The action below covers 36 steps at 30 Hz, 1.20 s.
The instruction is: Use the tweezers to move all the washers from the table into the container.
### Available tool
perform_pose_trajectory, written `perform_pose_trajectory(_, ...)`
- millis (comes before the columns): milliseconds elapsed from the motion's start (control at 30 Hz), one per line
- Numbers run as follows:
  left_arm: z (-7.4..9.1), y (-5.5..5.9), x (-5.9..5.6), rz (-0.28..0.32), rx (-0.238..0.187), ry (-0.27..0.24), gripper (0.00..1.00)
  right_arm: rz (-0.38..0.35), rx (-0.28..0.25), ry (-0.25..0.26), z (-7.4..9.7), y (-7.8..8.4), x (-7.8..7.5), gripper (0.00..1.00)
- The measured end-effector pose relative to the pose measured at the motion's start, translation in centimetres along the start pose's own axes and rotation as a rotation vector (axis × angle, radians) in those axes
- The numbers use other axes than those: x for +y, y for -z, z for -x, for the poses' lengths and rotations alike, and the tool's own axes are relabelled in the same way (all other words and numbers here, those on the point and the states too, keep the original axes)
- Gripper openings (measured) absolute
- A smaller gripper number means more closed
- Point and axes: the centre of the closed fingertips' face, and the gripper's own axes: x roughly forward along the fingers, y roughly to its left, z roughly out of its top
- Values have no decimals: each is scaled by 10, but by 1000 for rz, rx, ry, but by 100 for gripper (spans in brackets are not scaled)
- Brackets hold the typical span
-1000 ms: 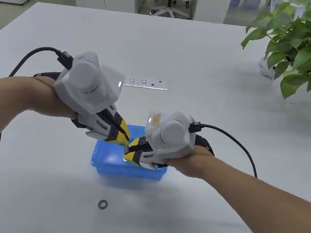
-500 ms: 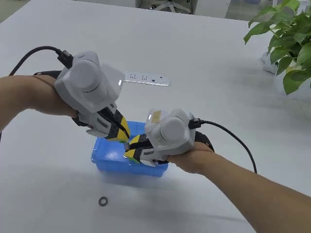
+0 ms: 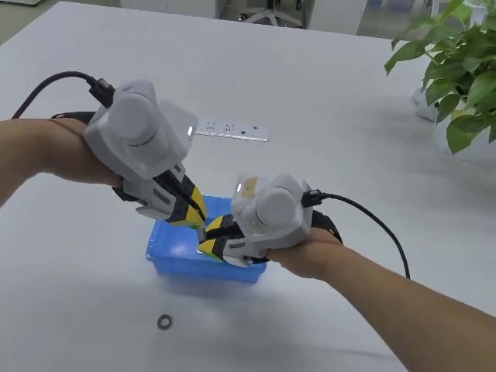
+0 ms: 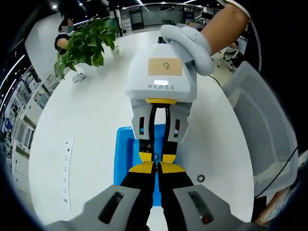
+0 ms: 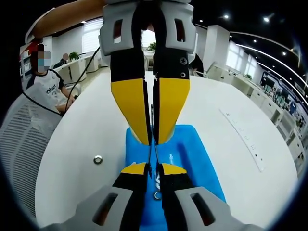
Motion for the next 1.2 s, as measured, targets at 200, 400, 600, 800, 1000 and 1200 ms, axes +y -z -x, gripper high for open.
perform_pose_trajectory(200,8,-5,-3,-6,1,-7,6,9,-9,7,7,-8,3,11)
perform_pose_trajectory(400,18,-13,-5,-12,2,-21,6,14,-19,17,15,-17,3,11)
perform_pose_trajectory(600,27,-18,-10,-16,6,-31,6,21,-29,23,20,-25,7,11)
perform_pose_trajectory(800,33,-21,-19,-15,13,-33,6,29,-38,23,24,-32,16,11)
perform_pose_trajectory(1000,38,-24,-28,-16,20,-36,6,35,-45,21,27,-38,25,11)
perform_pose_trajectory(1200,42,-25,-39,-19,29,-39,6,40,-50,19,29,-42,36,11)
